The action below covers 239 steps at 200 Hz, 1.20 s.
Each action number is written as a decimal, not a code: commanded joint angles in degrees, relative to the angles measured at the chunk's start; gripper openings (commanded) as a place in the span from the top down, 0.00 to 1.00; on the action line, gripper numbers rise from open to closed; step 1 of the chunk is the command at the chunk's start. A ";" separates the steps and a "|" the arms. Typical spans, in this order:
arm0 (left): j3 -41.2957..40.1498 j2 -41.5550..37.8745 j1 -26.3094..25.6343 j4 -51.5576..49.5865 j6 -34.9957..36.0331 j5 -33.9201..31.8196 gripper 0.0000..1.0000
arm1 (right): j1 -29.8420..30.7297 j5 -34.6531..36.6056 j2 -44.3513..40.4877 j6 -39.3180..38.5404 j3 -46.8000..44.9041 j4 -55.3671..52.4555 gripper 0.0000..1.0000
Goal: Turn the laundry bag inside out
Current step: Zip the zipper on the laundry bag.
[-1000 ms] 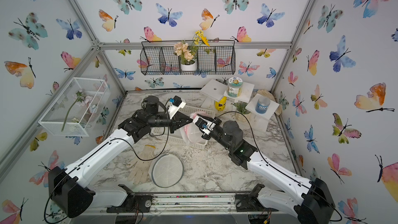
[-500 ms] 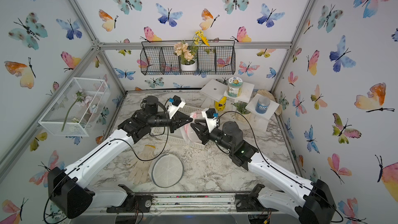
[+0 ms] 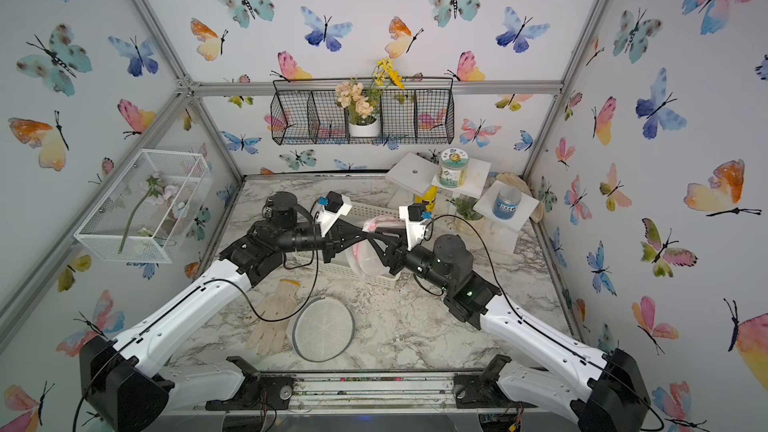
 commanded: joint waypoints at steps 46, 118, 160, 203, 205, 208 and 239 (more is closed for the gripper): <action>0.15 -2.16 0.01 2.37 2.18 3.95 1.00 | -0.03 2.16 -1.66 -1.44 -0.35 -1.63 0.65; 0.02 -1.92 0.01 2.20 2.55 5.95 1.00 | -0.11 0.28 -1.23 -2.89 0.74 -1.54 0.61; 0.04 -1.99 0.01 2.02 2.52 6.33 1.00 | -0.10 1.78 -0.83 -2.67 1.30 -0.99 0.68; 0.03 -1.89 0.01 1.76 2.94 7.10 1.00 | -0.11 2.89 -0.59 -3.04 1.78 -1.09 0.74; 0.09 -1.90 0.01 1.72 2.95 7.15 1.00 | -0.11 2.87 -0.53 -3.04 1.82 -1.10 0.74; 0.09 -1.90 0.01 1.68 3.02 7.20 1.00 | -0.11 2.80 -0.46 -3.04 1.89 -1.03 0.75; 0.11 -1.88 0.01 0.98 3.71 7.36 1.00 | -0.11 2.59 -0.01 -2.96 2.18 -0.53 0.77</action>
